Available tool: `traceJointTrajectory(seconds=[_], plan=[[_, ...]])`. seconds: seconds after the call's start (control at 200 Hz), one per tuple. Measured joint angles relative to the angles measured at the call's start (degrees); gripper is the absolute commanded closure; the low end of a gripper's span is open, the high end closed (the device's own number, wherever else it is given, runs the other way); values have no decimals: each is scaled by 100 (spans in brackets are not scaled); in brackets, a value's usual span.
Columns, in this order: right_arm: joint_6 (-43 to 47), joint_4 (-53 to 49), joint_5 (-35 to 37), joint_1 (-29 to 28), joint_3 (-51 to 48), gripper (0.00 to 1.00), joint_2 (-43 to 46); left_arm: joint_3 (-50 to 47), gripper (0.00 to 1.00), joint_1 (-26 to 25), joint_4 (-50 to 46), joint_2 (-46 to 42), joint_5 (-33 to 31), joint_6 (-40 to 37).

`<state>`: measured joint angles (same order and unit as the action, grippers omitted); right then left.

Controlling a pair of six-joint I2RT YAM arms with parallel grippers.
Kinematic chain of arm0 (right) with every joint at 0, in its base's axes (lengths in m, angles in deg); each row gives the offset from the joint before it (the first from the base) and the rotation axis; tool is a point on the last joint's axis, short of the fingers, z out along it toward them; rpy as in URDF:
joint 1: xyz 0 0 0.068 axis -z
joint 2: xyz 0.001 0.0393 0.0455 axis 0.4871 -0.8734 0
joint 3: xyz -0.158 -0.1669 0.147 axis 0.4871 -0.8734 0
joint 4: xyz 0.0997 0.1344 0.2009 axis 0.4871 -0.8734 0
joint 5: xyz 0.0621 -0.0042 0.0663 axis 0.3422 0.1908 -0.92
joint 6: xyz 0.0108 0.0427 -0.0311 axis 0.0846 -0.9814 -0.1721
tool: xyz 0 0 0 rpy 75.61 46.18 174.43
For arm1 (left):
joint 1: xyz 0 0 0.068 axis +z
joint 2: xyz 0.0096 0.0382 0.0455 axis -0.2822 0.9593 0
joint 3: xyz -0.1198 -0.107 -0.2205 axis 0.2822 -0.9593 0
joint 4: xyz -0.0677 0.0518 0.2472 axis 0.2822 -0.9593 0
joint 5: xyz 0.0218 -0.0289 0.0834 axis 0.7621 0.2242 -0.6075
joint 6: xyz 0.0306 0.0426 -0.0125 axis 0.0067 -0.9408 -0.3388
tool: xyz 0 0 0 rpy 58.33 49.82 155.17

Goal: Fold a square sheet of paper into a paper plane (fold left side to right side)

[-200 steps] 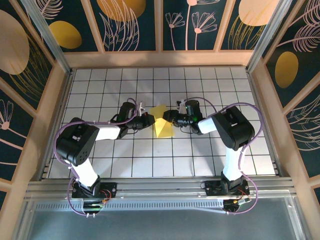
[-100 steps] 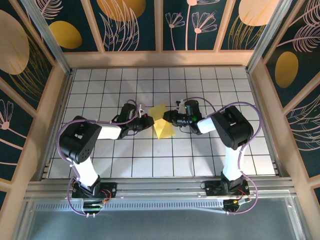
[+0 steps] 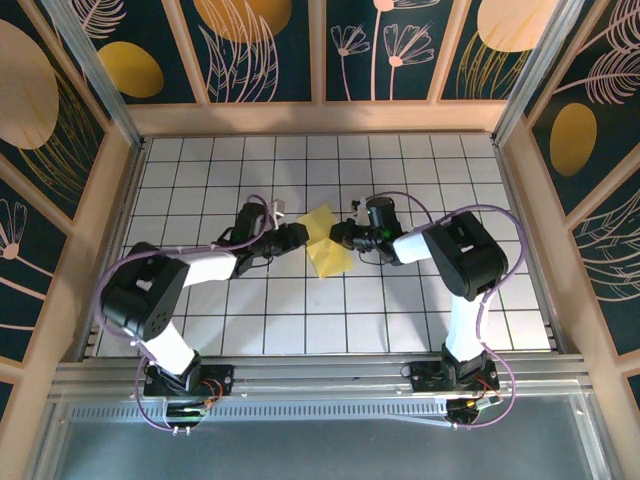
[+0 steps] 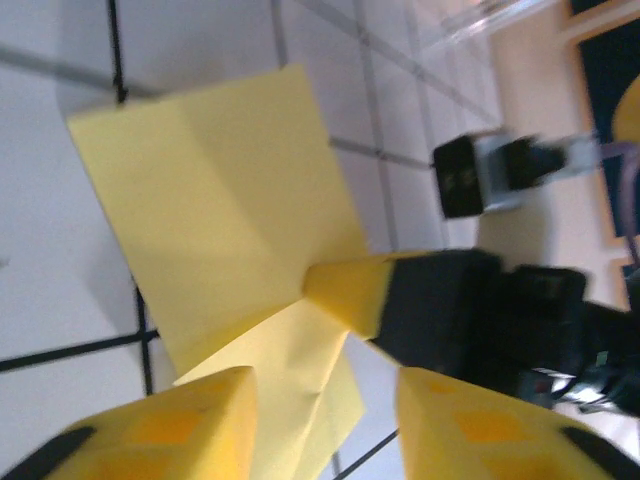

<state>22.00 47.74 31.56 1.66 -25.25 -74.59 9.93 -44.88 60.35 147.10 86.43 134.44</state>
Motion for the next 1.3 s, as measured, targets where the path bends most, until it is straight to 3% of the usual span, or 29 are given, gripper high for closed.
traceJointTrajectory(seconds=[0.29,0.515,0.751,0.986,1.171,1.301], plan=[[345,-382,282,358,0,100,1878,-479,1,0,243,-1847,-769,136],[286,-297,140,682,2,100,3136,-876,1,0,1244,-2306,-815,756],[-343,256,-352,745,127,100,3477,-774,1,-13,3049,-1700,179,1694],[-868,555,-525,531,195,100,3475,-398,2,-417,3851,-997,905,2124],[-1082,737,-608,365,269,100,3427,-177,14,-680,4037,-732,1132,2258],[-1156,813,-640,306,269,100,3381,-96,29,-688,4111,-658,1158,2310]])
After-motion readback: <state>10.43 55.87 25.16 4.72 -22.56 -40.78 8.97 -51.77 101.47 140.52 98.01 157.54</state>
